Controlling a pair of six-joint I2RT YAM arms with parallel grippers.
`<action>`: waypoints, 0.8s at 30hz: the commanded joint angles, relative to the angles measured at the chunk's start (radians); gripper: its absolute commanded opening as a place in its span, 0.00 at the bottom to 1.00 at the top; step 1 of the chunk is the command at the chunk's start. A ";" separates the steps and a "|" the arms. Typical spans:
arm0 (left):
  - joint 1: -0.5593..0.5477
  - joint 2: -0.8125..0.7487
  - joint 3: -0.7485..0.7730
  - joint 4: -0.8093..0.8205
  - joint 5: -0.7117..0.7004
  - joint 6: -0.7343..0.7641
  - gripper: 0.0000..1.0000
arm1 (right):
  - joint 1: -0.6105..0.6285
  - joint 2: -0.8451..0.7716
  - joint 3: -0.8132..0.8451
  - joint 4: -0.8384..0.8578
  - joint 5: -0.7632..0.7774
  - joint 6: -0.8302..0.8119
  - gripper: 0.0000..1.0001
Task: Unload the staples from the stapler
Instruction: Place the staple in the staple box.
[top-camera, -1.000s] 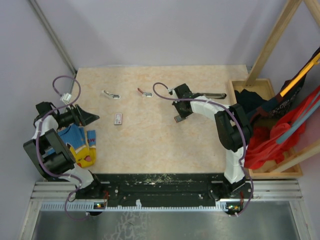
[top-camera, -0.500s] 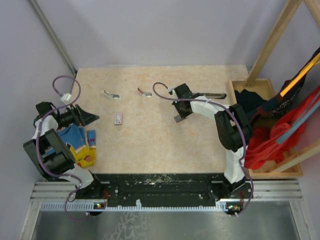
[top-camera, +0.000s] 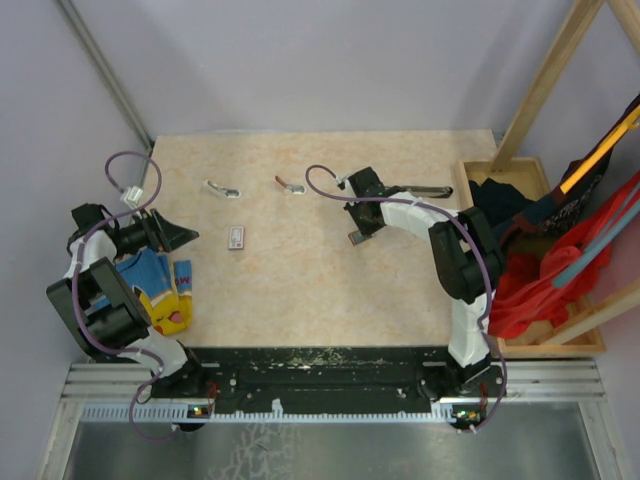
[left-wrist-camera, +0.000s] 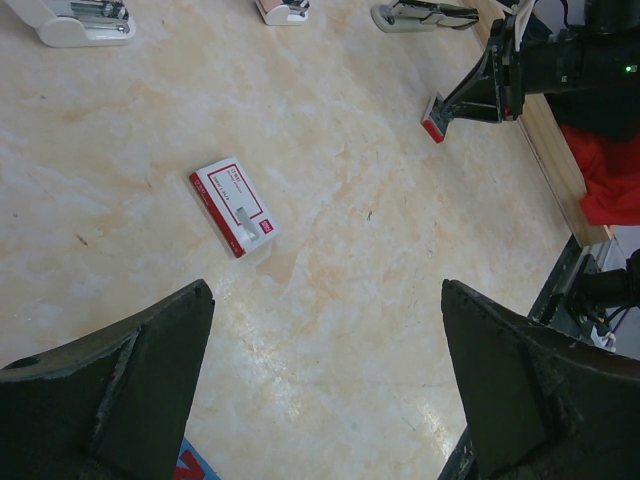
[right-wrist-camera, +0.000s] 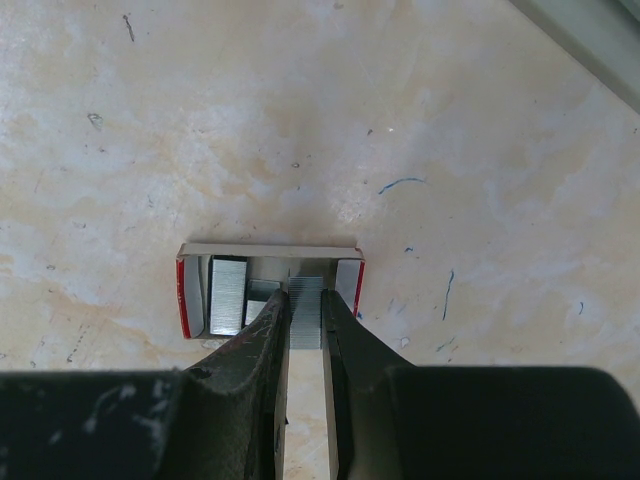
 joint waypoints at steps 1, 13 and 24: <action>0.010 0.004 0.017 -0.012 0.023 0.019 1.00 | -0.006 -0.006 0.039 0.030 0.009 0.013 0.12; 0.010 0.004 0.017 -0.011 0.023 0.018 1.00 | -0.006 -0.011 0.051 0.034 0.008 0.018 0.12; 0.010 0.005 0.017 -0.012 0.023 0.019 1.00 | -0.005 -0.006 0.065 0.031 0.014 0.019 0.13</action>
